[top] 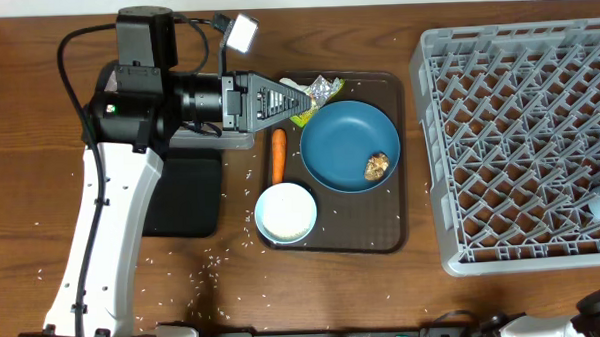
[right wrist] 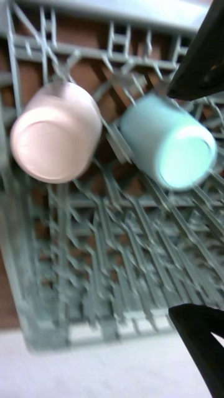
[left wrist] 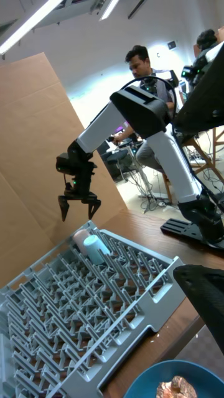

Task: Sort waste into correct bins and load items into the dishwasher rack
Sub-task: 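Place the pink cup into the dish rack with the right gripper, then grasp the rim of the teal plate with the left gripper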

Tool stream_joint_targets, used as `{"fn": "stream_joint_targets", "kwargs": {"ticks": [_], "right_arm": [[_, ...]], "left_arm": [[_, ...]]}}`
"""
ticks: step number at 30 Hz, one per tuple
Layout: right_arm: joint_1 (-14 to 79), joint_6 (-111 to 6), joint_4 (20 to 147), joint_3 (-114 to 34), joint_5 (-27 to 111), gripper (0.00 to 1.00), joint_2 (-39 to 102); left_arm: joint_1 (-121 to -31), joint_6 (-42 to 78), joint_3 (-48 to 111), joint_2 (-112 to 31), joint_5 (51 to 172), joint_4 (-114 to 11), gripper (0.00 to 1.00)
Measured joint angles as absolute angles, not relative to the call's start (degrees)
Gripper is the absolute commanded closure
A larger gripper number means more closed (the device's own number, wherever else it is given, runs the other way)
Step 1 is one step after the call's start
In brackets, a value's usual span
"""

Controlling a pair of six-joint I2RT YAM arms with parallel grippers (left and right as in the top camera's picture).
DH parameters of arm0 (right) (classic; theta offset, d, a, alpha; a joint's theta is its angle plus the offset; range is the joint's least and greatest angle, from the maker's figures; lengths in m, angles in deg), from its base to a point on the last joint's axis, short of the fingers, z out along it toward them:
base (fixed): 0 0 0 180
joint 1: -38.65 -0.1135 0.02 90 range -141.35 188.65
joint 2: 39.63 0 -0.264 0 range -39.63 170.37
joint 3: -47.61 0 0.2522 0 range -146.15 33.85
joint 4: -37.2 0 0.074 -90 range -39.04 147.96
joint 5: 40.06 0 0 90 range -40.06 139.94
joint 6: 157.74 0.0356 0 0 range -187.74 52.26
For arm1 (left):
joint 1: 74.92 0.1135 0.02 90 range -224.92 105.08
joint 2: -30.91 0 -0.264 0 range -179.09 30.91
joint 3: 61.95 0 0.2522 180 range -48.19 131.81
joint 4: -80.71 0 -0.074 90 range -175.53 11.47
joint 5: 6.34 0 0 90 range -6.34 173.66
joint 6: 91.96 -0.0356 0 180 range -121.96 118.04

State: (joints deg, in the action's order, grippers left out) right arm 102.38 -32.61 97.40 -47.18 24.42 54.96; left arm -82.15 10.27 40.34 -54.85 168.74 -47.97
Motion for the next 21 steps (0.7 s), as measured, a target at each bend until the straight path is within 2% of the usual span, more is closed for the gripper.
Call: {"fn": "stream_joint_targets", "kwargs": {"ticks": [6, 10, 15, 21], "right_arm": [[101.42, -36.52, 99.19, -48.49, 15.24, 0.01, 45.54], [94.49, -41.09, 101.48, -49.72, 13.05, 0.01, 35.38], [80.83, -48.08, 106.25, -50.48, 14.56, 0.01, 28.14], [65.9, -53.35, 113.57, -50.46, 24.05, 0.01, 28.25]], "left_arm": [[-82.6, 10.29, 40.34, -54.85, 163.74, -47.88, 0.33], [-84.59, 10.27, 40.34, -54.85, 153.9, -45.45, 0.33], [-89.53, 9.33, 40.27, -54.85, 130.51, -37.13, 0.33], [-97.82, 7.21, 40.23, -56.18, 105.09, -32.19, 0.33]]}}
